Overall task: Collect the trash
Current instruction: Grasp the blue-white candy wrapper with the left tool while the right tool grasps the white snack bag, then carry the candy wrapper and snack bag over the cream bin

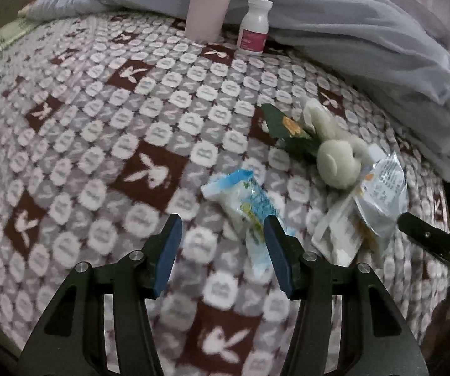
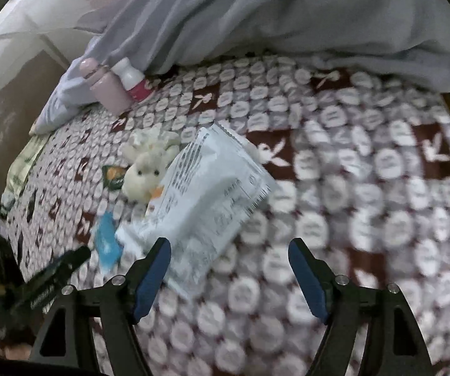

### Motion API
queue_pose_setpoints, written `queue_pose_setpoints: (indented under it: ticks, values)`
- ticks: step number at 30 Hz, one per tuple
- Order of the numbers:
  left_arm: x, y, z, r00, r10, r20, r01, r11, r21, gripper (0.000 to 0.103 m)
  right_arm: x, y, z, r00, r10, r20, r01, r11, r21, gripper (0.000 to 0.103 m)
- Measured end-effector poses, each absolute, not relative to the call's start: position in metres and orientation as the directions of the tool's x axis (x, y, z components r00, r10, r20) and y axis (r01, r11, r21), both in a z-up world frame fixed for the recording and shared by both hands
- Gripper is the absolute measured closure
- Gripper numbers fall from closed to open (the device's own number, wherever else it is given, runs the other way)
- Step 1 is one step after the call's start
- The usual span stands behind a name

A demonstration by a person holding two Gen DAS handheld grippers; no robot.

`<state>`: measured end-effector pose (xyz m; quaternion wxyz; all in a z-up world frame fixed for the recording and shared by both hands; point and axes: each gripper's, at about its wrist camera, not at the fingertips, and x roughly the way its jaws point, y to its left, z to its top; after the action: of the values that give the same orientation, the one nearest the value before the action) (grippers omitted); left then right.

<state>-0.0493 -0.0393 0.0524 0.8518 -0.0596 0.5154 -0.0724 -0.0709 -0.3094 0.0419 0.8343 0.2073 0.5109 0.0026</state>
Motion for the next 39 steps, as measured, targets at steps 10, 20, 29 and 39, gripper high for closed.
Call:
queue_pose_setpoints:
  ticks: [10,20,29,39]
  values:
    - [-0.027,-0.052,0.034,0.441,-0.226,-0.869,0.042,0.972,-0.231,0.044,-0.06,-0.315,0.029,0.534,0.303,-0.789,0.26,0.83,0.494,0.023]
    - [-0.034,-0.059,0.027,0.459,-0.23,-0.858,0.072,0.972,-0.222,0.05,-0.049,-0.314,0.024,0.527,0.33,-0.783,0.314,0.781,0.54,0.017]
    - [-0.048,-0.069,0.038,0.447,-0.259,-0.856,0.166,0.964,-0.205,0.078,-0.054,-0.304,0.032,0.518,0.285,-0.806,0.205,0.874,0.441,0.047]
    - [-0.086,-0.098,0.076,0.463,-0.318,-0.828,0.274,0.939,-0.207,0.078,-0.106,-0.323,0.084,0.542,0.238,-0.806,0.102,0.933,0.345,0.048]
